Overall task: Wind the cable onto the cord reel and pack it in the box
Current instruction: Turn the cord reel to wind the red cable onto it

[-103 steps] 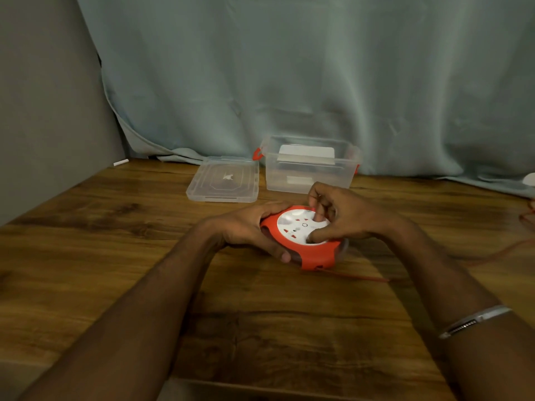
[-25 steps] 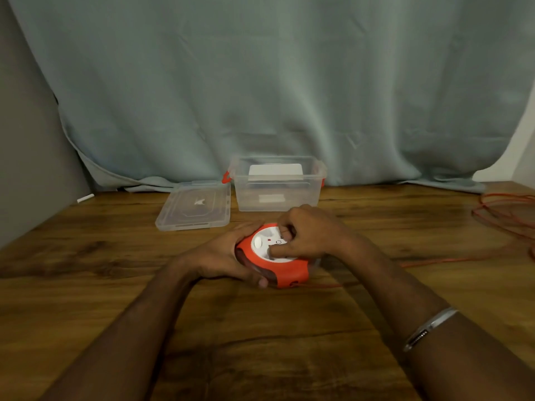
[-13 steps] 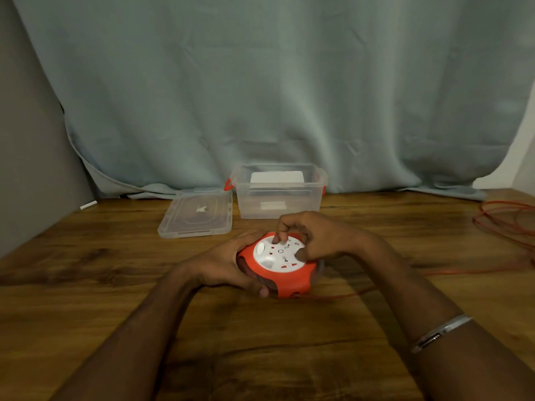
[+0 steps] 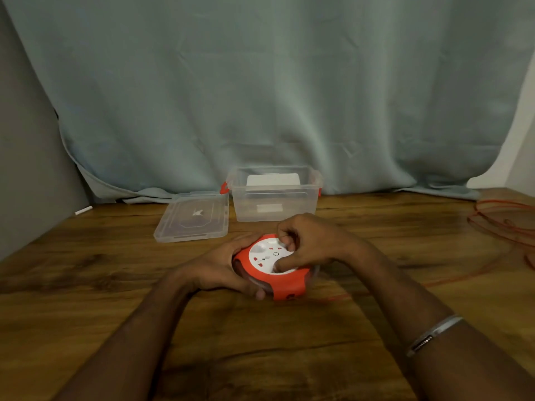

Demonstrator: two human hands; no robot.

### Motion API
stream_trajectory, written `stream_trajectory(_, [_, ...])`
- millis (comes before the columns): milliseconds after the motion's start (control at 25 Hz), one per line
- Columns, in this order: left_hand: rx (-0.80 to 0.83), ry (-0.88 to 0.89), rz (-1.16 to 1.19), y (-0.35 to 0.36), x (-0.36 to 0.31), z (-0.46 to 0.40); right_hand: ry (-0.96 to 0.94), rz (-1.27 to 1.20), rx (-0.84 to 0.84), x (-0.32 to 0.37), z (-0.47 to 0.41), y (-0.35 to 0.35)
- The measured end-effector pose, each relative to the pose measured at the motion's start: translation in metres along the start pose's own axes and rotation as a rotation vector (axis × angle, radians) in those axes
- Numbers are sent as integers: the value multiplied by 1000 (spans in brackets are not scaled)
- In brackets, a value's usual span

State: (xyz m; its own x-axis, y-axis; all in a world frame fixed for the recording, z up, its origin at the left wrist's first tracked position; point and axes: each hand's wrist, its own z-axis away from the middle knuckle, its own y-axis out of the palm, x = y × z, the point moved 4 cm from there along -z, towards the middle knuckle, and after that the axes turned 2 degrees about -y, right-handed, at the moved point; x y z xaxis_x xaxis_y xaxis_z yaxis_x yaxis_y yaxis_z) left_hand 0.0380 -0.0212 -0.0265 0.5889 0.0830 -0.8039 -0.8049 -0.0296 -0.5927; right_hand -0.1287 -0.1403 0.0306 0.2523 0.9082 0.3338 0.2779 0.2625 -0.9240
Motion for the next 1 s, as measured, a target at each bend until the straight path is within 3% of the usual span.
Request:
stream_trajectory(240, [-38,10,-41,-2,-2,0,33,149,-139,15,-5,13])
stream_trajectory(400, [-85,1,-71,-3,-4,2,25,124,-204,14,-7,9])
stream_trajectory(480, [-76,-15,-55,-3,-4,3,-13,12,-150,7,-5,0])
stream_trajectory(640, [-46,-39,-55,-3,-2,3,-17,-97,125,-7,1,-5])
stream_trajectory(1000, [-47,-54,-97,-1,-2,1,-31,-281,113,-23,0,-5])
